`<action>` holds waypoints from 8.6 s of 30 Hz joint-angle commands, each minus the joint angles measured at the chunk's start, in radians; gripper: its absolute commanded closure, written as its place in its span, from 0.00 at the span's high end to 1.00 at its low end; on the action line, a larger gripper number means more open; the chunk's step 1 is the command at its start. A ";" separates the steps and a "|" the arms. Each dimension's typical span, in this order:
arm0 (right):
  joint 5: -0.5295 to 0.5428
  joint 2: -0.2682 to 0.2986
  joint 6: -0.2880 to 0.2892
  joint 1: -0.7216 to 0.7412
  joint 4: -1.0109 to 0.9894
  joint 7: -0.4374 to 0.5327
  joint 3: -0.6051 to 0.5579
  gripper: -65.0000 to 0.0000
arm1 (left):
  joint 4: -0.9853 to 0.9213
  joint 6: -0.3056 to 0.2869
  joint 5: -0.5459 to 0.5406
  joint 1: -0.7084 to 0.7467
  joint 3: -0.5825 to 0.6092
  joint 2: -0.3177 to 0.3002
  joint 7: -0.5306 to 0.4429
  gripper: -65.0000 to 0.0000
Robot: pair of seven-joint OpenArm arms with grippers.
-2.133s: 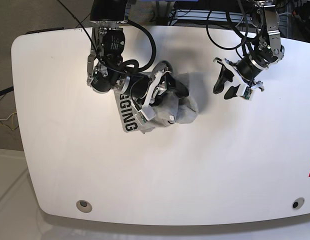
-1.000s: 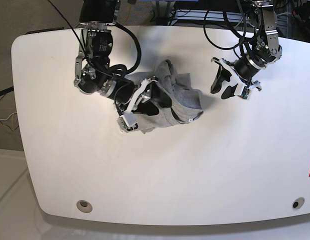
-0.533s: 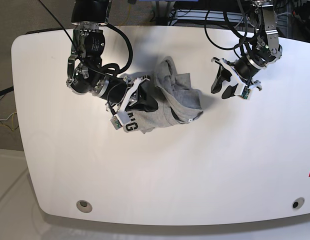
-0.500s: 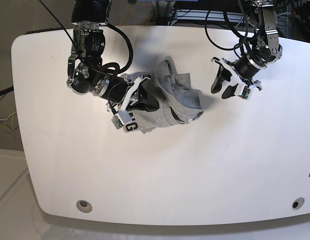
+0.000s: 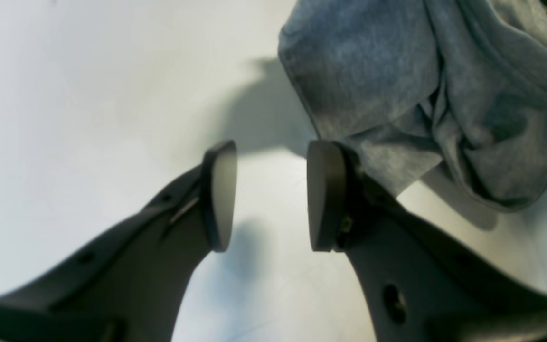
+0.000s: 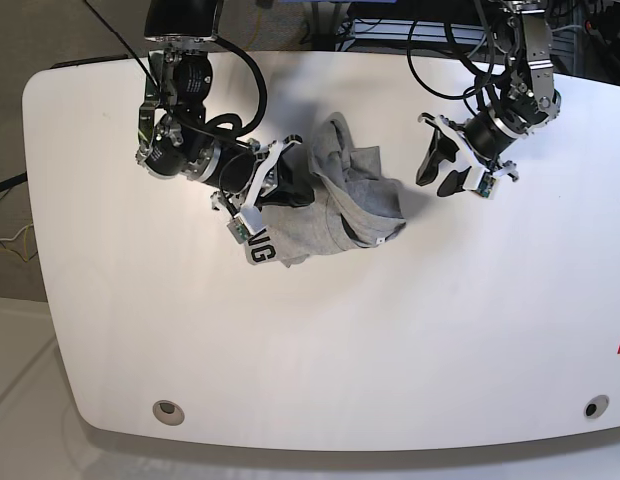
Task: Fold the T-shirt properly
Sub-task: 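Tuck and flatten the bundle edges with the right gripper, then grasp the bundle with both grippers and flip it over, then release the bundle with both grippers and lift them away, then pat the printed side of the bundle flat with the right gripper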
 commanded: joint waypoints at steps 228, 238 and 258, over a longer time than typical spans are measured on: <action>-0.707 0.187 0.010 -0.279 0.035 0.190 -0.002 0.00 | -0.113 0.095 -0.020 -0.336 0.059 -0.082 0.135 0.01; -0.711 0.152 0.010 -0.302 0.032 0.190 -0.052 0.00 | -0.054 0.100 0.029 -0.175 -0.085 -0.080 0.161 0.01; -0.713 0.155 0.010 -0.266 0.038 0.186 -0.298 0.00 | -0.055 0.097 0.155 -0.051 -0.234 -0.039 0.218 0.01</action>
